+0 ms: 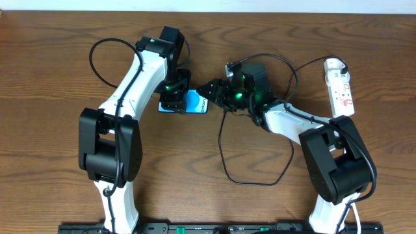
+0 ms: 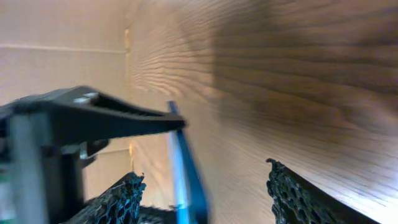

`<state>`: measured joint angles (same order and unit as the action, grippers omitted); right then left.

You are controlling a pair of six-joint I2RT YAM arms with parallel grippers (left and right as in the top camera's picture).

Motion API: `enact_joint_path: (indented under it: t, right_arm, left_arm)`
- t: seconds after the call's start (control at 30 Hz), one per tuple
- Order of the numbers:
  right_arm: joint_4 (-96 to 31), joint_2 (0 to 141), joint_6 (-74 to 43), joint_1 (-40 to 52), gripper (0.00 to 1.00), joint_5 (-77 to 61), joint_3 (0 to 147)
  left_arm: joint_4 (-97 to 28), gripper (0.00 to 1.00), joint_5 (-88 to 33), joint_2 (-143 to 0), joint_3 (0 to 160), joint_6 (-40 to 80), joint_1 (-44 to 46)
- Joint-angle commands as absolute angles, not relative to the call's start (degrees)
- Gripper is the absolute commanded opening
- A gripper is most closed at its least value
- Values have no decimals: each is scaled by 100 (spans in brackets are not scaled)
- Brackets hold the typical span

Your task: Plug charger to phone and switch on socket

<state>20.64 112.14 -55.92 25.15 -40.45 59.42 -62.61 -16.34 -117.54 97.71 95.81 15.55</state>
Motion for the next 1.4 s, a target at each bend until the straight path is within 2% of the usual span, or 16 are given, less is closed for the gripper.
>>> enact_joint_path:
  t: [0.0, 0.77, 1.37]
  right_arm:
    - [2200, 11246, -5369, 2565, 61, -4434, 5957]
    - [2119, 11360, -5181, 2904, 38, -4320, 5957]
    - [2080, 11360, -5181, 2971, 10, -4324, 5957]
  left_arm:
    - [-6298, 52, -1597, -11583, 9778, 9631, 1584]
    - [-6405, 51, -1599, -11583, 9778, 9631, 1651]
    - [-6405, 51, -1597, -11583, 9778, 9629, 1719]
